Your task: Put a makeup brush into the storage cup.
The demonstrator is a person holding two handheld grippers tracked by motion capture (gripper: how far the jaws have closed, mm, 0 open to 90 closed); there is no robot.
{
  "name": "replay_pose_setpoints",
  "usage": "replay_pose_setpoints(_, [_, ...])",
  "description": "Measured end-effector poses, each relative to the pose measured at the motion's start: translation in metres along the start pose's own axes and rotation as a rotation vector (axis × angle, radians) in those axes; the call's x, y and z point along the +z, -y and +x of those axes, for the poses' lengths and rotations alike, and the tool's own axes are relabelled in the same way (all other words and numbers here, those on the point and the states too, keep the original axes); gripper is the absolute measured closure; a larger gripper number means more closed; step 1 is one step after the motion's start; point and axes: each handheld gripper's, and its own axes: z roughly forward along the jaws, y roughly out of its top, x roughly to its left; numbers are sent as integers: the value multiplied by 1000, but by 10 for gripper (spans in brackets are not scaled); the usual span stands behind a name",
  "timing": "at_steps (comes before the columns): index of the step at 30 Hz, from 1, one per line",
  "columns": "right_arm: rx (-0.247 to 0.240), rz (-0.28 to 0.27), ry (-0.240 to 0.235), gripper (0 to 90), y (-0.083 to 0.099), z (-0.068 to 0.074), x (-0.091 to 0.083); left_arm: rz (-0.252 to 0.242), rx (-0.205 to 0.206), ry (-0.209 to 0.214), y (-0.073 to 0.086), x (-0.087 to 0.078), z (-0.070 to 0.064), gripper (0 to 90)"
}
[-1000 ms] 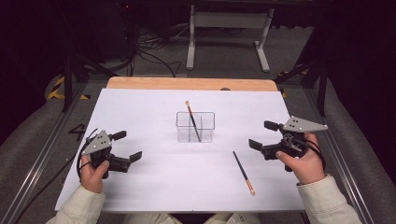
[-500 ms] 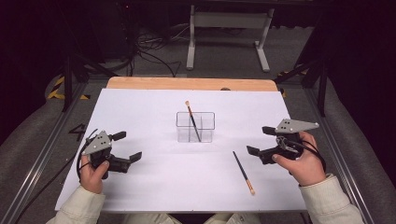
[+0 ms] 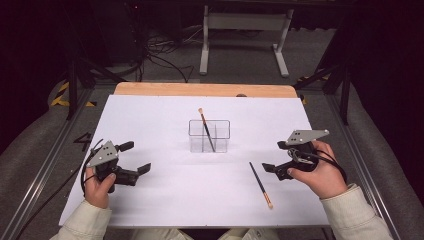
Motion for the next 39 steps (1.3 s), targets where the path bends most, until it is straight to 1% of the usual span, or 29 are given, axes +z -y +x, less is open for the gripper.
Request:
replay_pose_setpoints(3, [-4,23,-8,64,0,1,3,-3,-2,-3,0,0,0,5])
replay_pose_setpoints(5, [-8,32,-9,61,0,1,4,-3,-2,-3,0,0,0,5])
replay_pose_setpoints(9, [-19,67,-8,61,1,1,7,-2,-1,-2,0,0,0,5])
replay_pose_setpoints(13, [-17,92,-8,64,1,2,8,1,-2,-1,0,0,-1,5])
replay_pose_setpoints(18, [-23,130,-24,93,3,3,11,2,2,-1,0,1,0,5])
replay_pose_setpoints(23, [-22,144,-28,85,6,4,16,1,2,2,0,1,0,5])
replay_pose_setpoints(25, [-28,160,-25,86,7,4,17,-1,3,1,0,1,0,5])
replay_pose_setpoints(28, [-35,179,-25,96,8,5,18,-2,-2,1,0,2,-1,4])
replay_pose_setpoints(31, [-40,186,-26,100,8,5,19,-2,-1,2,0,2,-1,5])
replay_pose_setpoints(32, [-44,198,-24,113,9,5,20,-2,0,3,0,2,-1,5])
replay_pose_setpoints(33, [-48,206,-29,111,10,6,22,-2,-2,3,0,2,-1,5])
replay_pose_setpoints(34, [-41,204,-40,120,11,6,24,0,3,2,0,2,0,5])
replay_pose_setpoints(35, [-41,204,-40,120,11,6,24,0,3,2,0,2,0,5])
replay_pose_setpoints(36, [-38,214,-48,134,12,7,25,0,7,1,0,2,0,5])
replay_pose_setpoints(37, [-42,225,-53,136,13,7,26,-2,-2,3,0,2,-1,5])
replay_pose_setpoints(39, [-49,268,-56,150,15,8,30,-2,-2,2,0,2,-1,5])
